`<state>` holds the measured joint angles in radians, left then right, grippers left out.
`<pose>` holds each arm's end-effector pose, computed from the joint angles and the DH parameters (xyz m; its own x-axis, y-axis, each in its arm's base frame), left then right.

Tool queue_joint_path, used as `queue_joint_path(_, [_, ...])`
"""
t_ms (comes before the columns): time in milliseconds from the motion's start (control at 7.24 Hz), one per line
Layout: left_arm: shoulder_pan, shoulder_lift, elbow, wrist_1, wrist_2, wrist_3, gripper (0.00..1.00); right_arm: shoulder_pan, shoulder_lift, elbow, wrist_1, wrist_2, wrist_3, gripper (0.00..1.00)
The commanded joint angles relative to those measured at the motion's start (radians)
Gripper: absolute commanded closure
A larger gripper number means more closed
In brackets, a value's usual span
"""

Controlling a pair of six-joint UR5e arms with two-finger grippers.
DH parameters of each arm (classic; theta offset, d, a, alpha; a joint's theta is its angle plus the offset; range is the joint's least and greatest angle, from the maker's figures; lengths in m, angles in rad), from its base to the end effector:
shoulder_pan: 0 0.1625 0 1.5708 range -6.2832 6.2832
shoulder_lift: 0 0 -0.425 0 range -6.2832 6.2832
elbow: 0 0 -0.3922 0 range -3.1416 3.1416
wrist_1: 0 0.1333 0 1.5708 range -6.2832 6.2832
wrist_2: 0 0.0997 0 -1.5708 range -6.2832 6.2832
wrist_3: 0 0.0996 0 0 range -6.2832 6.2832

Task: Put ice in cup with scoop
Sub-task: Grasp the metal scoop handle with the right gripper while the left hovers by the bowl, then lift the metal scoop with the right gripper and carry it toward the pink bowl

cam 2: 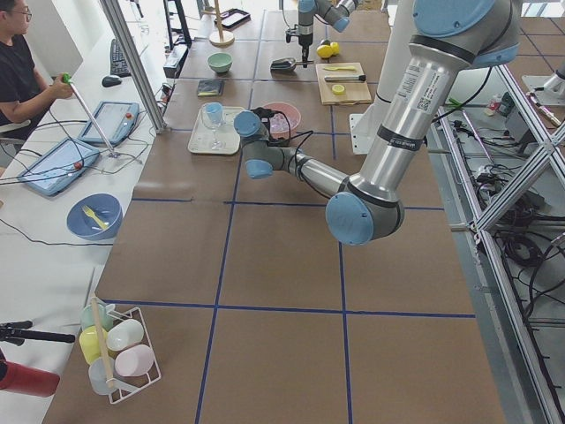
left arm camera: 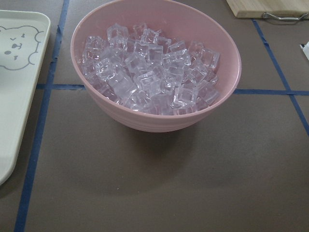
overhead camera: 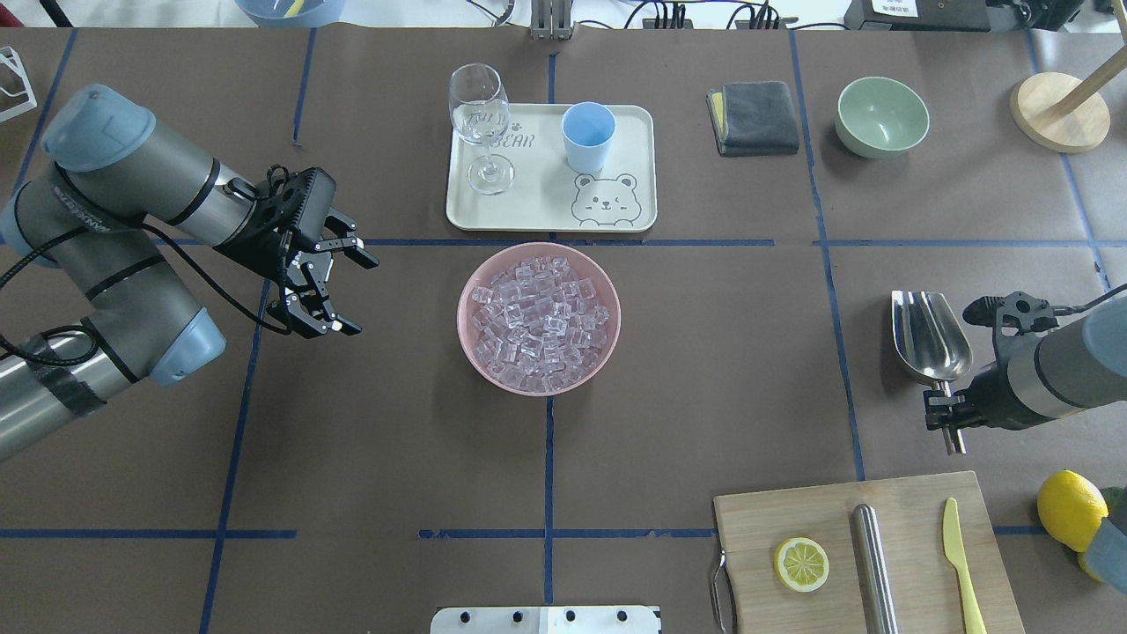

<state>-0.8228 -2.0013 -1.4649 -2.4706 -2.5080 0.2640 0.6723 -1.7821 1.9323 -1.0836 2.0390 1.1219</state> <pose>0.3953 -0.5040 0.3499 -0.1390 0.9901 -0.0187 -0.2016 -0.0098 0.9794 -0.2827 -0.3380 0.5315 0.7165 0.0753 0.6935 -0.0385 0.9969 -0.0685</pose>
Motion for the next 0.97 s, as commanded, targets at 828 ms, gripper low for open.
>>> queue_joint_path(828, [0.001, -0.016, -0.005, -0.001, 0.005, -0.019, 0.00, 0.311, 0.076, 0.114, -0.042, 0.048, -0.636, 1.00])
